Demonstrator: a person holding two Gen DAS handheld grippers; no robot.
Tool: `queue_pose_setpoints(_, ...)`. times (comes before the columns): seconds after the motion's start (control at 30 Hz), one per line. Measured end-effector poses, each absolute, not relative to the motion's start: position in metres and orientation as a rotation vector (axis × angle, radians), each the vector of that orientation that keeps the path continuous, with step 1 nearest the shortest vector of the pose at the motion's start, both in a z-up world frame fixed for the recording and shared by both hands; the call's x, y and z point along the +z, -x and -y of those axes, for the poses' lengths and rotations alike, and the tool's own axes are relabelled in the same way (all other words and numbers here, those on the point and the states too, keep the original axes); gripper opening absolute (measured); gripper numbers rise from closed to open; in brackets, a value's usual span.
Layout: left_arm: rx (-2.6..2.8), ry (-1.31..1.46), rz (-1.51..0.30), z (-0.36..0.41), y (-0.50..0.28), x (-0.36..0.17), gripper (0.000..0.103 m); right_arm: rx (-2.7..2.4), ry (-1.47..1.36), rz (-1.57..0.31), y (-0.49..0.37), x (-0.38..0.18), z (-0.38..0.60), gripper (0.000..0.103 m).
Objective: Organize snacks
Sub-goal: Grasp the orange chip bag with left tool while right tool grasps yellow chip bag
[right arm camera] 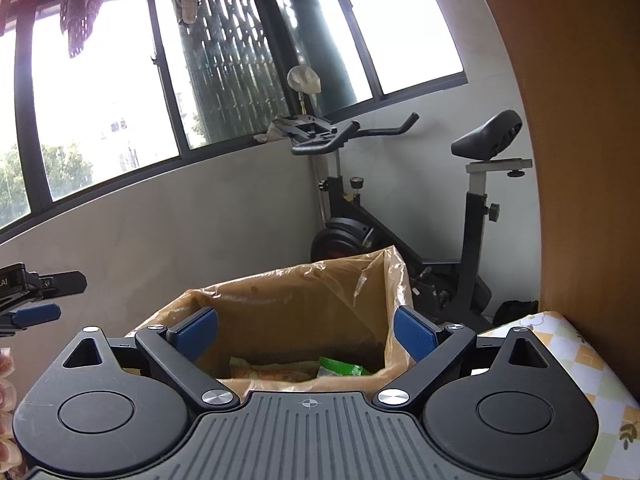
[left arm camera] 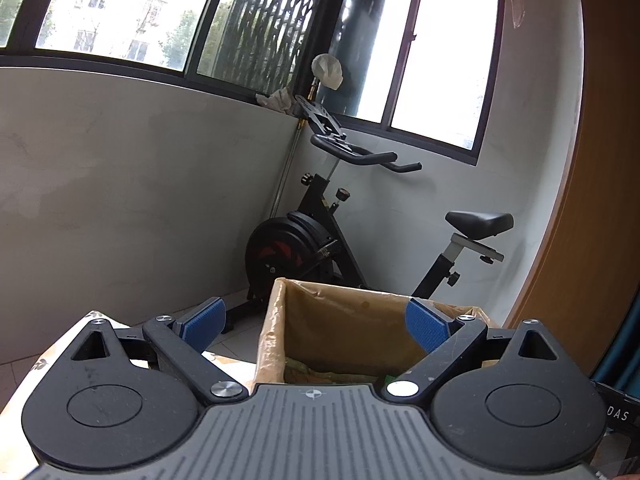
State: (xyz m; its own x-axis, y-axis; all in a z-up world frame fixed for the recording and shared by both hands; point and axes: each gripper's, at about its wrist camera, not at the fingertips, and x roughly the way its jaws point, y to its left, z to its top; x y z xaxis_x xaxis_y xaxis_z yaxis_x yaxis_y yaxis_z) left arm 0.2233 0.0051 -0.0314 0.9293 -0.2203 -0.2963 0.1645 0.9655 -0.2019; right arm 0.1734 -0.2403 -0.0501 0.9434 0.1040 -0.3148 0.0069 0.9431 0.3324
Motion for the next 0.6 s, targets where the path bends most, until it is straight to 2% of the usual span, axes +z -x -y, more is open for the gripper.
queue_pose_setpoints(0.23,-0.183,0.144,-0.377,-0.011,-0.194,-0.054,0.098,0.043,-0.323,-0.367,-0.141,-0.07,0.233,0.093)
queue_pose_setpoints(0.6,-0.202,0.16,-0.565,0.005,-0.189,-0.124,0.097,0.033,-0.3,-0.598,-0.125,-0.147,0.206,0.09)
